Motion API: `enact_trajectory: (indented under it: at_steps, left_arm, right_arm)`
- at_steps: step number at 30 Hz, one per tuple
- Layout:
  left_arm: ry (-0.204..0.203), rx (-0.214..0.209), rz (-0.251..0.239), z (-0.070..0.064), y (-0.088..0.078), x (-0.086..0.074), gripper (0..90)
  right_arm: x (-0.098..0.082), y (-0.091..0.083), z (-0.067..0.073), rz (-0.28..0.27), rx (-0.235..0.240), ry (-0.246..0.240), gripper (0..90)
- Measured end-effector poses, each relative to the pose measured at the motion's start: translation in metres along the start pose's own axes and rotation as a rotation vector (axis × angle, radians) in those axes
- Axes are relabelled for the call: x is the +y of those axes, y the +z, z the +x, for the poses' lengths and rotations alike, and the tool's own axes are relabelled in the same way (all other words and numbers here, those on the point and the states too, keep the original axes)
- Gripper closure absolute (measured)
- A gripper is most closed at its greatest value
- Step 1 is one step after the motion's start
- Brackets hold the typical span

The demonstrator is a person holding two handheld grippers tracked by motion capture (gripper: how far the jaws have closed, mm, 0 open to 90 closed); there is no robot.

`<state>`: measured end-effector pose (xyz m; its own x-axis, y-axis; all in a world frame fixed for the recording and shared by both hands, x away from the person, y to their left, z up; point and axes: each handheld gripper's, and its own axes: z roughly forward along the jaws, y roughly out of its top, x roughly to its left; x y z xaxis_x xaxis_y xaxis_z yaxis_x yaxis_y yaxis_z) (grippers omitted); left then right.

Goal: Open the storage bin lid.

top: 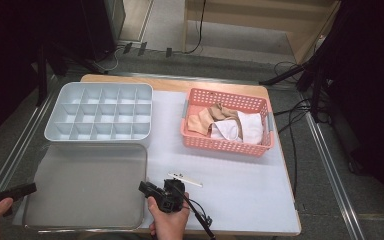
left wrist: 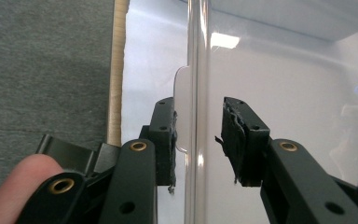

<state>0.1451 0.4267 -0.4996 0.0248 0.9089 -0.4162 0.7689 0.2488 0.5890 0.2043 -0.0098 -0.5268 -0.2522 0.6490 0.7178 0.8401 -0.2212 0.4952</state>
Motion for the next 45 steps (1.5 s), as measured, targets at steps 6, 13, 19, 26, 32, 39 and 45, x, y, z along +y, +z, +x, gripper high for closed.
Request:
enact_trajectory:
  at_steps: [6, 13, 19, 26, 32, 39, 45]
  left_arm:
    - [-0.006, 0.004, 0.023, 0.003, 0.007, -0.005, 65.4]
    - [0.051, 0.036, 0.041, -0.001, 0.014, -0.008, 58.6]
    - [0.076, 0.054, 0.021, -0.005, 0.016, -0.012, 53.2]
    - [0.105, 0.094, -0.014, -0.009, 0.018, -0.017, 50.0]
    - [0.188, 0.144, -0.031, -0.016, 0.021, -0.021, 45.3]
    - [0.211, 0.169, -0.033, -0.018, 0.023, -0.022, 45.8]
    - [0.264, 0.195, -0.037, -0.023, 0.027, -0.024, 39.6]
  right_arm:
    - [-0.001, 0.005, -0.006, 0.026, -0.018, 0.013, 72.8]
    - [-0.005, 0.011, -0.006, 0.033, -0.059, -0.046, 67.8]
    - [-0.006, 0.012, -0.003, 0.027, -0.075, -0.109, 64.8]
    - [-0.007, 0.011, 0.001, 0.026, -0.108, -0.212, 60.1]
    - [-0.008, 0.01, 0.002, 0.007, -0.14, -0.258, 57.6]
    - [-0.006, 0.009, 0.002, -0.022, -0.192, -0.309, 54.8]
    - [-0.009, 0.013, 0.005, -0.04, -0.242, -0.422, 49.0]
